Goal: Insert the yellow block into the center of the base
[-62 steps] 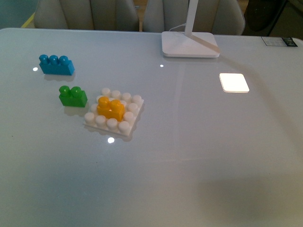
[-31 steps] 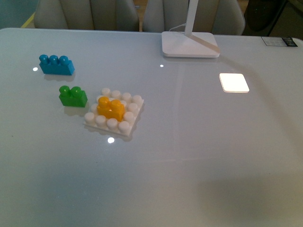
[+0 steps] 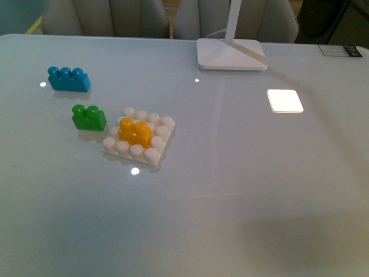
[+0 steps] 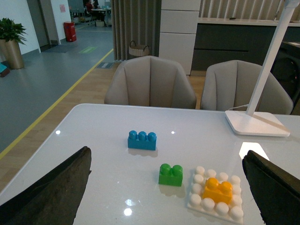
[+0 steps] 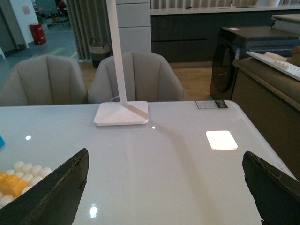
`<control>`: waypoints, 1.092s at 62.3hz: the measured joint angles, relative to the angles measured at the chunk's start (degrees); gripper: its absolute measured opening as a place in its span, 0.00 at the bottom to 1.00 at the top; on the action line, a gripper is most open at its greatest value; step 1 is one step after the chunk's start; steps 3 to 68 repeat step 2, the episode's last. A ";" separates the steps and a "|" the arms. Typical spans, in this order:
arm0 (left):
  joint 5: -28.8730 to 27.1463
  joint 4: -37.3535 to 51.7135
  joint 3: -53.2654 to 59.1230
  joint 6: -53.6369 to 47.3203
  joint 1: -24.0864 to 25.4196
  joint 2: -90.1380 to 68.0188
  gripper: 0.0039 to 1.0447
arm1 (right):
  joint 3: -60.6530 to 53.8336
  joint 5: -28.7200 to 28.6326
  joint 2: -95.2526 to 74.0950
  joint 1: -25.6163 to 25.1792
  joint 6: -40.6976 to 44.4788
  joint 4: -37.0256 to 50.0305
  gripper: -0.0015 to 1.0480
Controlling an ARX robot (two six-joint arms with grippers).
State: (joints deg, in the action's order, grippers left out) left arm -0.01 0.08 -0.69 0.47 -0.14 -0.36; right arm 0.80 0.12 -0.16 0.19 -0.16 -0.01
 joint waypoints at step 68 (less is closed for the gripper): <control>0.02 0.00 0.00 0.00 0.00 0.00 0.93 | 0.00 0.00 0.00 0.00 0.00 0.00 0.92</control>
